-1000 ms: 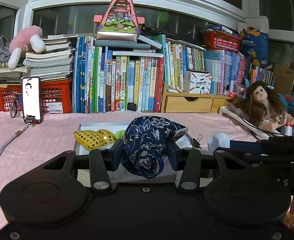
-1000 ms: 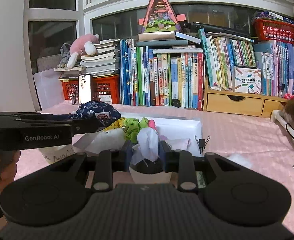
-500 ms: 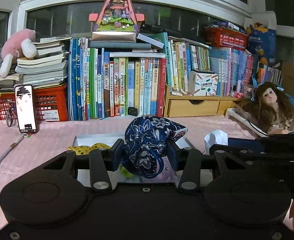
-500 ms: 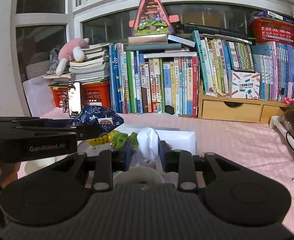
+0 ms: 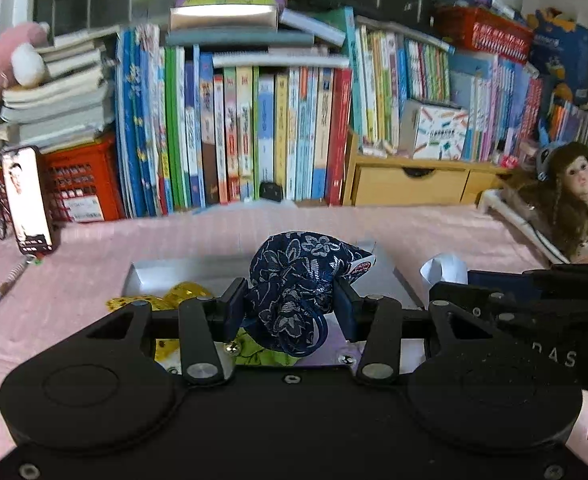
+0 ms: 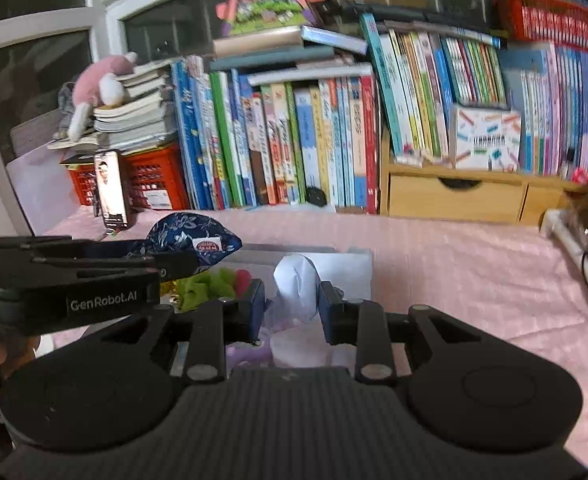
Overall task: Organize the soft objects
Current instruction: 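Open both tools to release the navy pouch and white tissue into the lid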
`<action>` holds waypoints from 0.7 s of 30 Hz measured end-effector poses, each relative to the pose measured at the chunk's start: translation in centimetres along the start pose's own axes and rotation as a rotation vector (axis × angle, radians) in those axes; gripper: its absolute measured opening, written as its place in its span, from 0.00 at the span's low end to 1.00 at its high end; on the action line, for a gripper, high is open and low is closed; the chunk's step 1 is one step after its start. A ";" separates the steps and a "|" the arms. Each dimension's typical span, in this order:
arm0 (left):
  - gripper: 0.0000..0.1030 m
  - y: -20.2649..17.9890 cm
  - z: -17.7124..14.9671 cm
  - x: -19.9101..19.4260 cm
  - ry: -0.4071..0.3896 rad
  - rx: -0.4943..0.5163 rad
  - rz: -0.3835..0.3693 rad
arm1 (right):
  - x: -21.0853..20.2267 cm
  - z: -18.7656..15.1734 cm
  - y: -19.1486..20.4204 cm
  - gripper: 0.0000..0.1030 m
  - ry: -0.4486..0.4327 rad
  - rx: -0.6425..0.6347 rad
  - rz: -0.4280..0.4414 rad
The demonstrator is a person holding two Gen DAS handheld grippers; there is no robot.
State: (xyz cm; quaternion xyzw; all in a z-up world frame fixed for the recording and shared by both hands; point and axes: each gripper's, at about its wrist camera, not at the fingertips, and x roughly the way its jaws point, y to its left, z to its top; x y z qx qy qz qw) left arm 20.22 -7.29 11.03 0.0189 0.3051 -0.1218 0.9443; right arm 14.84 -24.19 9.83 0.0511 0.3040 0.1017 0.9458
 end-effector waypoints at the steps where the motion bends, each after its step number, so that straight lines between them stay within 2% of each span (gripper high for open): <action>1: 0.42 0.0 0.3 0.6 0.016 -0.004 -0.001 | 0.6 0.2 -0.4 0.33 0.016 0.014 0.002; 7: 0.42 0.1 1.7 4.3 0.107 -0.050 -0.026 | 3.8 0.8 -2.2 0.33 0.098 0.091 0.021; 17: 0.42 -0.9 1.4 7.9 0.172 -0.016 -0.009 | 6.8 0.7 -3.5 0.33 0.143 0.110 0.019; 21: 0.42 -1.0 1.1 8.5 0.185 -0.003 -0.008 | 7.3 0.7 -4.2 0.34 0.171 0.113 0.057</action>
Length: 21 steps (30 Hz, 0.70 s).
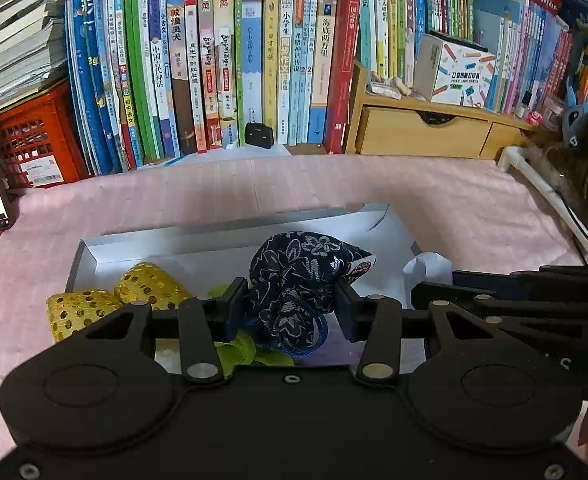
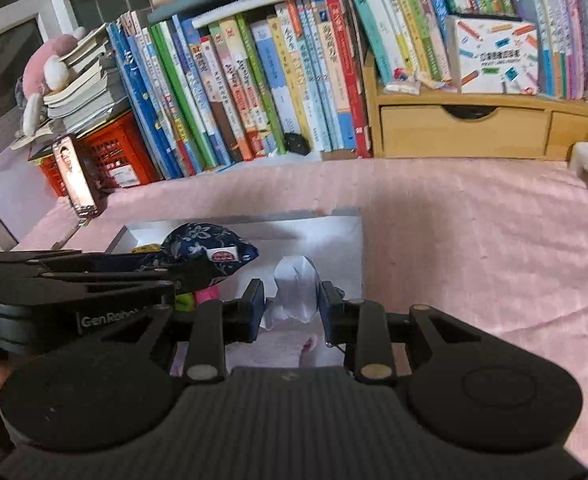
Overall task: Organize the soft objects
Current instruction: 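Open both tools to release the navy pouch and white tissue into the lid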
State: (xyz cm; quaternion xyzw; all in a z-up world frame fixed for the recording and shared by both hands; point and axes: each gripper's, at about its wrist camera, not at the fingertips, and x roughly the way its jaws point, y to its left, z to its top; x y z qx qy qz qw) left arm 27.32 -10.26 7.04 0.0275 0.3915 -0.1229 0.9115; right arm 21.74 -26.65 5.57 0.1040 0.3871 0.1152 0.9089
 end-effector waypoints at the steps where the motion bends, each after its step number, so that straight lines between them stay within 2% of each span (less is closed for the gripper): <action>1: 0.42 0.0 0.0 0.1 0.002 0.002 -0.002 | 0.1 0.1 -0.1 0.35 0.007 -0.001 0.004; 8: 0.44 -0.3 -0.2 0.4 0.011 0.019 -0.005 | 1.0 0.0 -0.3 0.39 0.034 0.003 0.002; 16: 0.46 0.1 -0.3 -0.5 0.001 0.011 -0.016 | 0.9 -0.4 -0.6 0.43 0.025 0.035 0.026; 21: 0.53 0.6 -0.3 -1.4 -0.022 0.001 -0.019 | 0.4 -0.4 -0.8 0.59 0.012 0.056 0.037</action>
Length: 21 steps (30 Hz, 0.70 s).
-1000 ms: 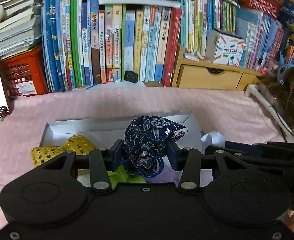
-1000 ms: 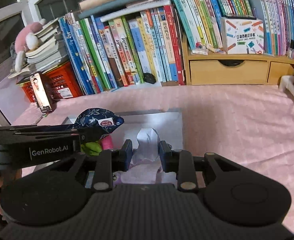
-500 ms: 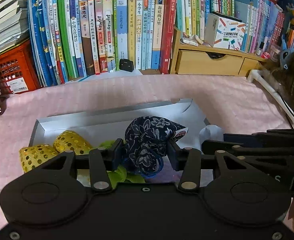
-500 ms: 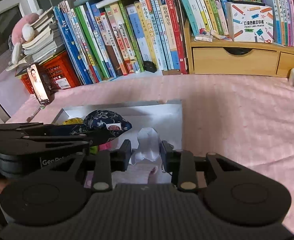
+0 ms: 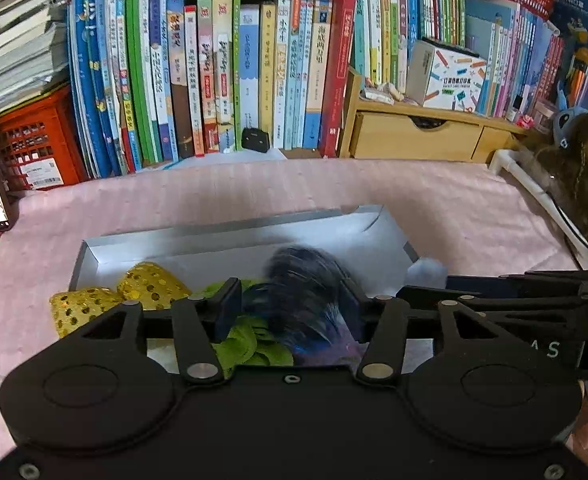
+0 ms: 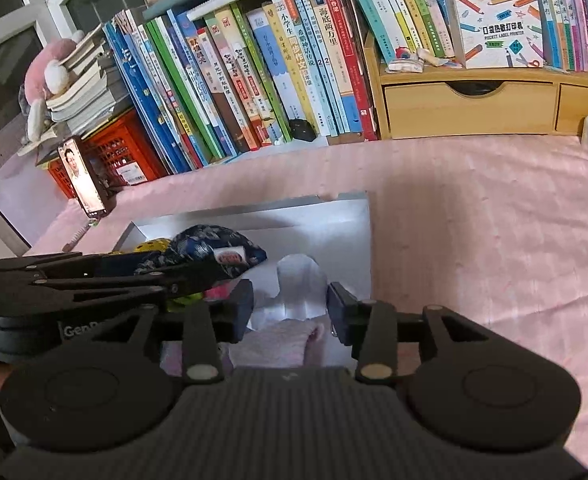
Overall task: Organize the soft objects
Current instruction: 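Open both tools to release the navy pouch and white tissue into the lid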
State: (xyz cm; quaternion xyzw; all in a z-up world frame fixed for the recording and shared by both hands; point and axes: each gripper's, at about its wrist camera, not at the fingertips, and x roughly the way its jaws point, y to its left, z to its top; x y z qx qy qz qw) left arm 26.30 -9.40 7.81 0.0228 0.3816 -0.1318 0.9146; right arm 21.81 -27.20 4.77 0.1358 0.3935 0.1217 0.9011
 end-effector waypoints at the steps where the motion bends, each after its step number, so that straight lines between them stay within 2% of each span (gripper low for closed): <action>1: 0.54 0.1 0.0 -0.1 -0.004 -0.002 0.002 | 0.0 0.0 0.0 0.59 -0.002 0.007 0.000; 9: 0.64 0.8 -0.2 -1.6 -0.034 -0.005 0.015 | -0.8 0.0 0.3 0.62 -0.021 0.023 0.015; 21: 0.70 1.1 -1.0 -4.2 -0.077 0.015 0.028 | -2.5 -0.4 1.4 0.64 -0.048 -0.013 0.007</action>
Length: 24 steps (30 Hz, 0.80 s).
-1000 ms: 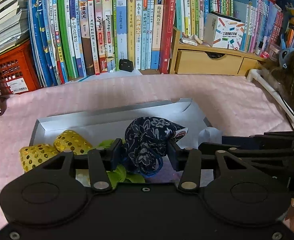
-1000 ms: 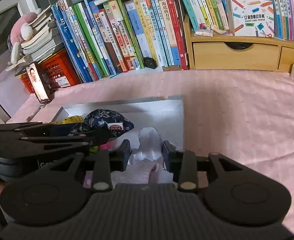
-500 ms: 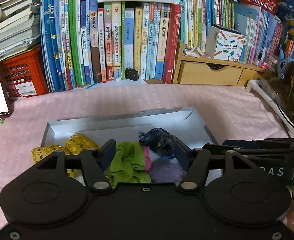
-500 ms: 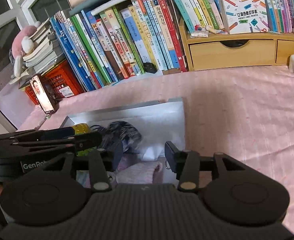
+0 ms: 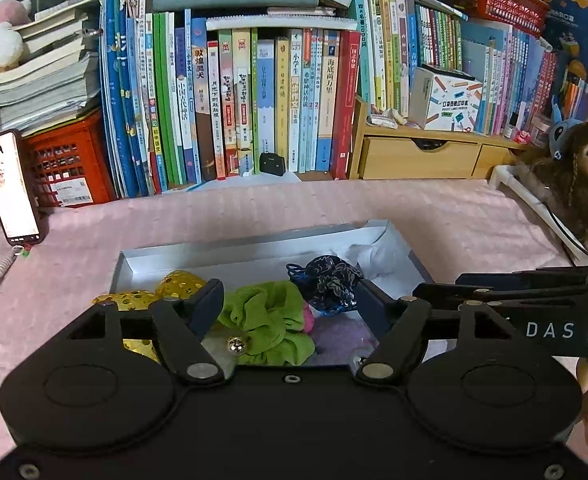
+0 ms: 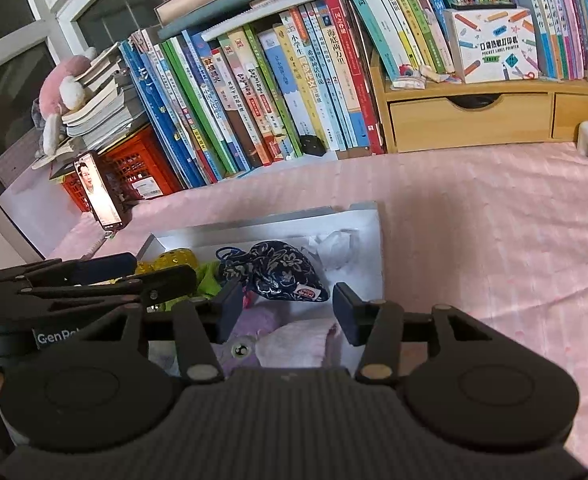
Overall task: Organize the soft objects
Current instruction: 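Open both tools to release the navy pouch and white tissue into the lid, then move both tools toward the green gingham cloth and white foam square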
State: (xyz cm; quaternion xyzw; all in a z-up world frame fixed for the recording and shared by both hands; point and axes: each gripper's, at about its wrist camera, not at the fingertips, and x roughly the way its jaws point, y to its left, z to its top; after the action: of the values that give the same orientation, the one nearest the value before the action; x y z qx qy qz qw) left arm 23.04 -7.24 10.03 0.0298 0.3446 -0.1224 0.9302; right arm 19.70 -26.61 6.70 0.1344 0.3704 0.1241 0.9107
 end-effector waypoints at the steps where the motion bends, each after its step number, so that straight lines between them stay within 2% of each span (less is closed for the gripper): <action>1: 0.70 0.0 0.0 -0.3 -0.005 0.000 0.000 | -0.2 0.0 0.2 0.64 -0.002 -0.005 -0.001; 11: 0.72 -0.6 -1.2 -5.0 -0.074 0.029 -0.026 | -3.9 -0.8 1.6 0.68 -0.045 -0.053 0.013; 24: 0.80 -2.0 -4.8 -13.0 -0.199 0.088 -0.139 | -11.1 -3.2 2.4 0.77 -0.120 -0.122 0.039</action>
State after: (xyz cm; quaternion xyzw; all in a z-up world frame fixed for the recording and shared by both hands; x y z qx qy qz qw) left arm 10.00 -5.83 14.89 0.0345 0.2459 -0.2039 0.9470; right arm 9.46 -27.52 12.38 0.0932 0.3041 0.1561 0.9351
